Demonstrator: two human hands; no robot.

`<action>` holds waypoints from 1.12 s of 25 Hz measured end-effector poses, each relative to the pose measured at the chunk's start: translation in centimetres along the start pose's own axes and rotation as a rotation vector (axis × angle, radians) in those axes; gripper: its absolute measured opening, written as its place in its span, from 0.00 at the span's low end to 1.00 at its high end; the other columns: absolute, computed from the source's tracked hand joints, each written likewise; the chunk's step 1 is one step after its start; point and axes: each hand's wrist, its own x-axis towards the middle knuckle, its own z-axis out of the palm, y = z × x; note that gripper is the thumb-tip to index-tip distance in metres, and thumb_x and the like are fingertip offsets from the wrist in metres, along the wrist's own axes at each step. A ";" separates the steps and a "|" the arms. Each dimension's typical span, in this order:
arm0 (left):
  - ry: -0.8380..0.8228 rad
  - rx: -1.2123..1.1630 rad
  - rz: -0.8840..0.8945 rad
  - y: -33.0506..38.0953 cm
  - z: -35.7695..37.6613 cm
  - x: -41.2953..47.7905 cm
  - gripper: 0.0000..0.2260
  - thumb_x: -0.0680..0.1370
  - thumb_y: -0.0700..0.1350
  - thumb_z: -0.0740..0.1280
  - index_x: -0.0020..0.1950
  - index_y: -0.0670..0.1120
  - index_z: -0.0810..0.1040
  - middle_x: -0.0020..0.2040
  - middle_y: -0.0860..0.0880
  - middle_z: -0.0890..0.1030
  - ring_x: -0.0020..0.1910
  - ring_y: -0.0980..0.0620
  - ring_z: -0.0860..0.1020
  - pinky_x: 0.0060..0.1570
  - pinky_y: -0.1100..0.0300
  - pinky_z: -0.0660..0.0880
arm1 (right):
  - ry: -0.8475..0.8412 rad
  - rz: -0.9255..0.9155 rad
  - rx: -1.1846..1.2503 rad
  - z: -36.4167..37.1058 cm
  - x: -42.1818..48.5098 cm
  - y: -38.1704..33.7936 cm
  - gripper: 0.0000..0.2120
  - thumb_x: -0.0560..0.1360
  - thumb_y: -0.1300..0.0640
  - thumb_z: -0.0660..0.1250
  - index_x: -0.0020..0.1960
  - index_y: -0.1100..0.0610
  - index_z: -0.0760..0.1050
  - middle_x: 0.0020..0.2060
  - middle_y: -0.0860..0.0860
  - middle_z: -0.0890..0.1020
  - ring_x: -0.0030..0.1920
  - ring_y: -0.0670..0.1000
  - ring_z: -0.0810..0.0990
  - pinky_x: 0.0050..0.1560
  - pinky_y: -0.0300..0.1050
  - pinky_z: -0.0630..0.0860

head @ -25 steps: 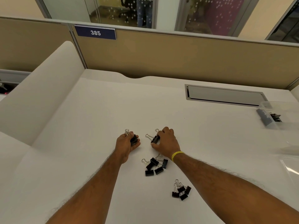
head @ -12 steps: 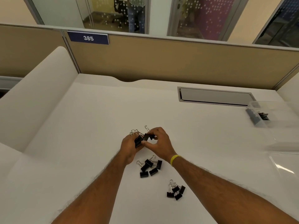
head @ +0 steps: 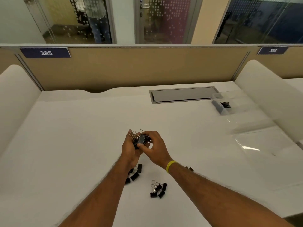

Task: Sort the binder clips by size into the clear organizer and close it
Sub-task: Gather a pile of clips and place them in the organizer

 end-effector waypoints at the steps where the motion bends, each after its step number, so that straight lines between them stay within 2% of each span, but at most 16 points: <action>1: -0.021 0.012 0.001 -0.5 1.0 -0.1 0.22 0.82 0.57 0.57 0.56 0.39 0.78 0.50 0.40 0.84 0.52 0.41 0.82 0.50 0.47 0.79 | 0.023 0.009 0.009 -0.9 -0.3 0.2 0.19 0.69 0.51 0.72 0.59 0.47 0.74 0.53 0.45 0.76 0.55 0.43 0.76 0.57 0.40 0.75; 3: -0.059 0.044 -0.008 -1.7 3.0 0.0 0.19 0.82 0.55 0.57 0.53 0.41 0.79 0.48 0.41 0.84 0.50 0.43 0.83 0.49 0.49 0.79 | 0.060 0.024 0.017 -2.7 -0.7 0.8 0.19 0.70 0.52 0.72 0.59 0.47 0.73 0.52 0.44 0.76 0.55 0.43 0.76 0.56 0.40 0.75; 6: -0.098 0.101 -0.025 -3.8 6.3 0.4 0.16 0.81 0.53 0.60 0.55 0.42 0.79 0.51 0.41 0.83 0.48 0.45 0.84 0.48 0.51 0.79 | 0.117 0.056 0.035 -6.0 -1.6 2.3 0.18 0.70 0.53 0.71 0.58 0.47 0.73 0.53 0.44 0.77 0.55 0.43 0.76 0.57 0.40 0.76; 10: -0.132 0.132 -0.039 -7.4 11.5 0.9 0.20 0.81 0.54 0.60 0.62 0.39 0.77 0.53 0.40 0.83 0.55 0.43 0.81 0.54 0.49 0.78 | 0.209 0.114 0.108 -10.8 -2.2 4.4 0.13 0.74 0.51 0.68 0.57 0.48 0.73 0.53 0.46 0.76 0.55 0.43 0.76 0.56 0.38 0.74; 14: -0.161 0.172 -0.030 -11.3 17.6 1.4 0.23 0.81 0.57 0.59 0.60 0.38 0.79 0.53 0.40 0.82 0.55 0.44 0.81 0.51 0.53 0.77 | 0.362 0.172 0.169 -14.7 -2.0 6.8 0.09 0.78 0.51 0.63 0.58 0.45 0.73 0.54 0.44 0.76 0.58 0.44 0.75 0.59 0.43 0.75; 19: -0.212 0.271 -0.026 -15.5 26.8 1.6 0.18 0.81 0.55 0.60 0.52 0.42 0.81 0.47 0.43 0.83 0.53 0.46 0.81 0.53 0.54 0.77 | 0.500 0.251 0.231 -21.9 -0.4 10.5 0.09 0.80 0.54 0.61 0.59 0.49 0.74 0.55 0.46 0.78 0.57 0.44 0.77 0.59 0.45 0.76; 21: -0.230 0.248 -0.052 -16.8 30.0 2.2 0.17 0.81 0.54 0.59 0.52 0.42 0.81 0.47 0.43 0.83 0.52 0.47 0.81 0.56 0.54 0.77 | 0.518 0.265 0.245 -24.9 0.4 11.9 0.09 0.80 0.54 0.61 0.59 0.49 0.74 0.54 0.46 0.79 0.56 0.44 0.78 0.58 0.45 0.77; 25: -0.261 0.274 -0.084 -19.1 35.5 4.3 0.19 0.81 0.56 0.60 0.56 0.42 0.81 0.53 0.42 0.84 0.57 0.46 0.80 0.63 0.51 0.74 | 0.588 0.329 0.313 -30.2 2.8 14.7 0.10 0.80 0.51 0.61 0.60 0.49 0.73 0.54 0.46 0.80 0.55 0.45 0.79 0.57 0.45 0.79; 28: -0.323 0.275 -0.122 -20.2 39.7 6.2 0.19 0.81 0.56 0.59 0.59 0.43 0.80 0.56 0.43 0.83 0.59 0.48 0.80 0.64 0.52 0.73 | 0.657 0.368 0.349 -34.1 5.3 16.3 0.08 0.80 0.50 0.62 0.58 0.48 0.75 0.52 0.45 0.81 0.54 0.44 0.80 0.55 0.42 0.79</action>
